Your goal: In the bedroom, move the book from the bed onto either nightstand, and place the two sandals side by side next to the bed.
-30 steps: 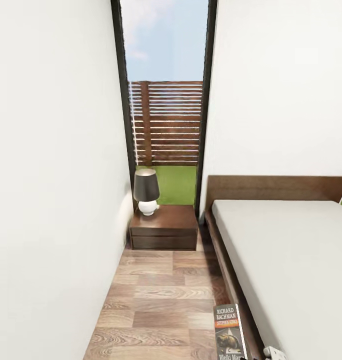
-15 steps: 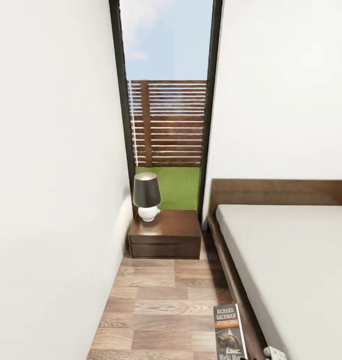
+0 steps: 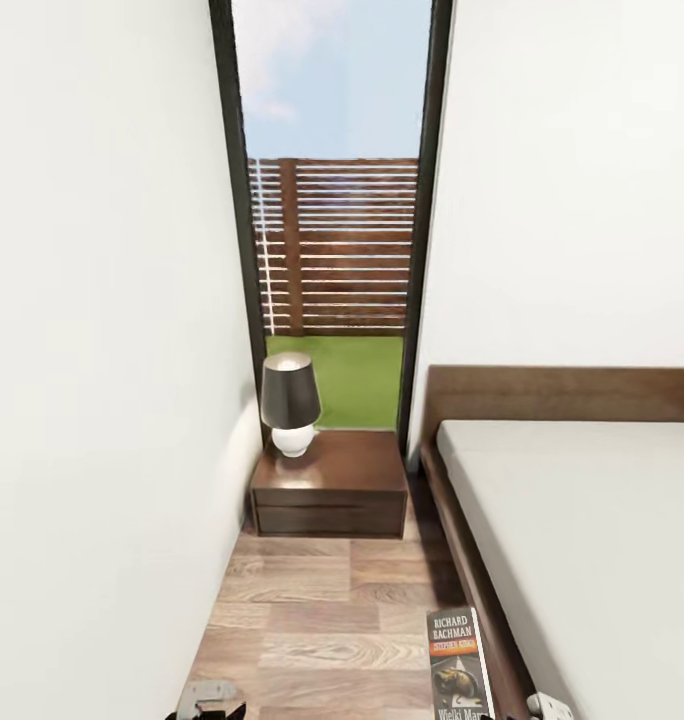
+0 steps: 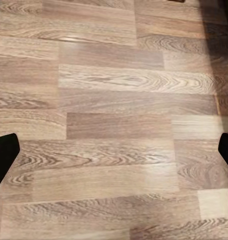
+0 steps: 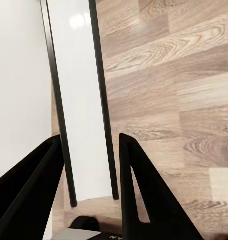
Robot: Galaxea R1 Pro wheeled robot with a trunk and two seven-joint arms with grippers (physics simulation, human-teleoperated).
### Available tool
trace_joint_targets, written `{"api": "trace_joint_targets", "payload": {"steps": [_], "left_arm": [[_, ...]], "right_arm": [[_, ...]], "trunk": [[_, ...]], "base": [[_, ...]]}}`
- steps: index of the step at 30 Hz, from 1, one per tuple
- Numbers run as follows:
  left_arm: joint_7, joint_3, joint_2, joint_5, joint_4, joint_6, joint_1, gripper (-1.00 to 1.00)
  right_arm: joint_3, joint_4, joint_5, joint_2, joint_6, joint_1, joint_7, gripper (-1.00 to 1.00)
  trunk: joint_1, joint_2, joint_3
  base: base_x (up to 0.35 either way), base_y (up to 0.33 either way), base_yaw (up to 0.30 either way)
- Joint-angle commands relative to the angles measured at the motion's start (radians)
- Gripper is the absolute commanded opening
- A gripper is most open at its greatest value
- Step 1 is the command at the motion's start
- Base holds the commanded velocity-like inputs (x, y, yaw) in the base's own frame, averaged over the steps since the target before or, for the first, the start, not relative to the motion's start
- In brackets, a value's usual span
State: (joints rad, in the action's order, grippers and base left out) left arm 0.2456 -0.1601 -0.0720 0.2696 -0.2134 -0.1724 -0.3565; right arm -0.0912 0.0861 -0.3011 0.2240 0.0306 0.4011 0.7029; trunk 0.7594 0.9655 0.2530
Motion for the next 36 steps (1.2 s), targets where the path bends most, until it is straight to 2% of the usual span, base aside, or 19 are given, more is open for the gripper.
{"api": "trace_joint_targets", "payload": {"steps": [1, 11, 36], "left_arm": [[0.002, -0.008, -0.002, 0.011, 0.003, -0.004, -0.001, 1.00], [0.003, -0.009, -0.004, 0.014, 0.016, -0.006, -0.001, 1.00], [0.003, -0.010, -0.003, 0.014, 0.022, -0.007, -0.001, 1.00]], "right_arm": [[-0.011, 0.000, 0.000, 0.000, 0.003, 0.001, 0.004, -1.00], [-0.011, 0.000, 0.000, 0.000, 0.003, 0.001, 0.004, -1.00], [-0.012, 0.000, 0.000, 0.000, 0.003, 0.001, 0.003, -1.00]], "trunk": [[0.001, 0.001, 0.001], [0.001, 0.001, 0.001], [0.001, 0.001, 0.001]], "base": [[0.333, 0.000, 0.000], [0.333, 0.000, -0.090], [0.333, 0.000, -0.003]]}}
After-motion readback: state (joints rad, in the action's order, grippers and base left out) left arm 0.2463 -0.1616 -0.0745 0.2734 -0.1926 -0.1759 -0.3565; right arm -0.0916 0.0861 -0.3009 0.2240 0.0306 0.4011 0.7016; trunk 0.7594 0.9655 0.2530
